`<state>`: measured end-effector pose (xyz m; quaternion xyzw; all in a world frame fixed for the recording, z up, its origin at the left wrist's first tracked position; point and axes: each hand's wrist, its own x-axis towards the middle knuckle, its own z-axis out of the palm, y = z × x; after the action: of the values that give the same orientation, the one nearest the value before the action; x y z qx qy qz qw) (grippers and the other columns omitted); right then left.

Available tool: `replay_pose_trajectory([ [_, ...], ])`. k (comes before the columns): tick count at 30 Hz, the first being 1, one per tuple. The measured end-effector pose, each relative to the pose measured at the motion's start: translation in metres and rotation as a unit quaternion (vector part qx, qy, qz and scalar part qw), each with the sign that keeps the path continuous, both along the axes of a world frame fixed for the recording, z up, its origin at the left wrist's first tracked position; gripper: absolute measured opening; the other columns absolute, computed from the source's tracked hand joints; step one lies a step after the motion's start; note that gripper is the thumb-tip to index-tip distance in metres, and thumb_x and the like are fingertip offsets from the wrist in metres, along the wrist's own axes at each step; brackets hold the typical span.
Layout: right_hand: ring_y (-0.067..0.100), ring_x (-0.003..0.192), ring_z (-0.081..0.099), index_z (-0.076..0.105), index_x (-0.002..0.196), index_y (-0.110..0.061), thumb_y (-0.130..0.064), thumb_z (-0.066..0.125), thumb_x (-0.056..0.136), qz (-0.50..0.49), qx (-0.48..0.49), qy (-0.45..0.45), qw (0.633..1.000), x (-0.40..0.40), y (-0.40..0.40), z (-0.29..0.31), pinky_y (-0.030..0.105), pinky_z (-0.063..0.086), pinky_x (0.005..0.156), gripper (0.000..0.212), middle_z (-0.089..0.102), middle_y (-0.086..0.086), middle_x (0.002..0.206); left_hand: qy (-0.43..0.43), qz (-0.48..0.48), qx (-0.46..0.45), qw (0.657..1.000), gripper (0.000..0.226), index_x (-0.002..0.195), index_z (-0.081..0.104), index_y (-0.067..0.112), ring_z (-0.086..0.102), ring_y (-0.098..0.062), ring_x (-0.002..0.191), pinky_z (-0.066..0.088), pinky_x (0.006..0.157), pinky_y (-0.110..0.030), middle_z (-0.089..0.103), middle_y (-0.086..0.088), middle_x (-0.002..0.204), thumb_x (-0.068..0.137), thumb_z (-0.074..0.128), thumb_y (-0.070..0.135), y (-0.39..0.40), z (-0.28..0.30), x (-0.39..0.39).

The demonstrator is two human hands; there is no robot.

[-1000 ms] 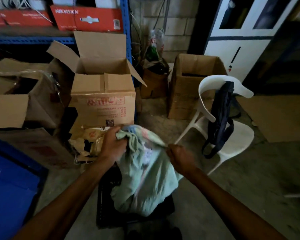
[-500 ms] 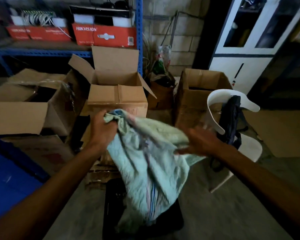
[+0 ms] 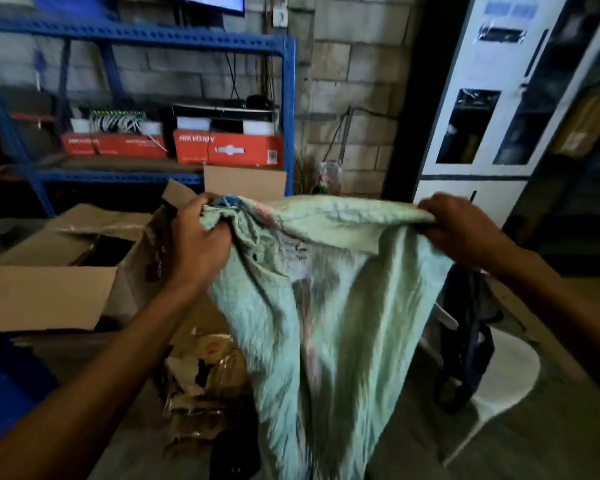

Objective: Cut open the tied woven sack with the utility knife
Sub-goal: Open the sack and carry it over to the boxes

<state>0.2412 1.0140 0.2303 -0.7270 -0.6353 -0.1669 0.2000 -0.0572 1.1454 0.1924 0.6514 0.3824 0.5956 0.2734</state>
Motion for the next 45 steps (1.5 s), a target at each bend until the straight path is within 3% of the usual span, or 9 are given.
replay_pose_trajectory([
  [4,0.042,0.094,0.060,0.061,0.102,-0.002,-0.005,0.059,0.083,0.028,0.048,0.079,0.995,-0.013,0.007,0.032,0.037,0.041,0.072,0.019,0.065,0.029,0.101,-0.072,-0.003,0.029,0.997,0.024,0.091,0.062,0.025,0.060,-0.013,0.085,0.049,0.078,-0.027,0.067,0.001,0.089,0.075,0.053,0.009,-0.001,0.042,0.001],
  [8,0.027,0.087,0.059,0.068,0.093,-0.010,-0.011,0.058,0.087,0.022,-0.011,0.166,0.986,-0.019,0.009,0.042,0.029,0.039,0.068,0.012,0.064,0.014,0.086,0.107,-0.018,0.033,0.994,0.026,0.094,0.063,0.011,0.064,-0.029,0.091,0.048,0.077,-0.033,0.067,-0.008,0.093,0.069,0.056,0.016,0.007,0.049,-0.014],
  [18,0.030,0.084,0.063,0.069,0.090,-0.009,-0.016,0.061,0.085,0.008,0.104,0.234,0.967,-0.032,0.021,0.083,0.025,0.039,0.061,0.012,0.067,0.020,0.089,0.143,0.074,0.102,0.982,0.031,0.111,0.057,0.003,0.053,-0.019,0.086,0.036,0.070,-0.021,0.059,-0.006,0.098,0.081,0.065,0.006,0.001,0.107,-0.028],
  [24,0.030,0.086,0.070,0.068,0.095,-0.018,-0.017,0.064,0.080,0.139,-0.009,0.504,0.852,-0.078,0.045,0.104,0.047,0.057,0.083,0.015,0.074,0.011,0.092,0.036,-0.037,0.035,0.998,0.044,0.102,0.051,0.020,0.062,-0.029,0.097,0.050,0.080,-0.037,0.061,-0.005,0.101,0.068,0.074,0.004,-0.012,0.109,0.009],
  [29,0.025,0.086,0.069,0.064,0.104,-0.004,-0.020,0.052,0.091,0.266,-0.066,0.581,0.766,-0.108,0.052,0.108,0.041,0.056,0.086,0.024,0.072,0.015,0.099,0.077,-0.290,-0.056,0.952,0.103,0.140,0.027,0.036,0.054,-0.007,0.120,0.045,0.098,-0.026,0.056,0.010,0.129,0.060,0.081,0.003,-0.038,0.091,0.036],
  [32,0.019,0.085,0.070,0.062,0.109,0.000,-0.022,0.048,0.094,0.321,-0.090,0.559,0.759,-0.105,0.048,0.100,0.027,0.058,0.079,0.030,0.071,0.017,0.103,0.018,-0.179,0.013,0.984,0.070,0.130,0.044,0.024,0.060,-0.011,0.111,0.048,0.092,-0.023,0.063,0.002,0.118,0.072,0.074,-0.002,-0.038,0.081,0.047],
  [35,0.005,0.093,0.065,0.063,0.112,-0.011,-0.020,0.059,0.088,0.334,0.027,0.436,0.835,-0.083,0.045,0.083,0.008,0.052,0.073,0.027,0.068,0.001,0.104,-0.015,-0.114,0.047,0.992,0.042,0.098,0.057,0.030,0.064,0.004,0.084,0.047,0.071,-0.007,0.066,0.011,0.094,0.079,0.066,-0.006,-0.038,0.088,0.054],
  [40,-0.007,0.114,0.046,0.019,0.140,-0.040,-0.034,0.084,0.057,0.353,-0.048,0.486,0.798,-0.039,0.051,0.029,0.006,0.045,0.082,0.106,0.042,-0.025,0.128,-0.171,-0.121,-0.115,0.971,0.020,0.092,0.067,0.022,0.069,-0.019,0.087,0.054,0.081,-0.034,0.073,-0.002,0.090,0.079,0.069,0.007,-0.018,0.090,0.069],
  [45,0.019,0.101,0.067,0.064,0.108,-0.020,-0.014,0.078,0.071,0.343,-0.027,0.618,0.707,-0.040,0.070,-0.021,0.035,0.056,0.086,0.040,0.072,0.002,0.106,-0.101,-0.050,-0.296,0.948,0.060,0.117,0.061,0.011,0.069,-0.026,0.083,0.057,0.065,-0.027,0.072,-0.009,0.096,0.062,0.081,0.028,-0.001,0.062,0.094],
])
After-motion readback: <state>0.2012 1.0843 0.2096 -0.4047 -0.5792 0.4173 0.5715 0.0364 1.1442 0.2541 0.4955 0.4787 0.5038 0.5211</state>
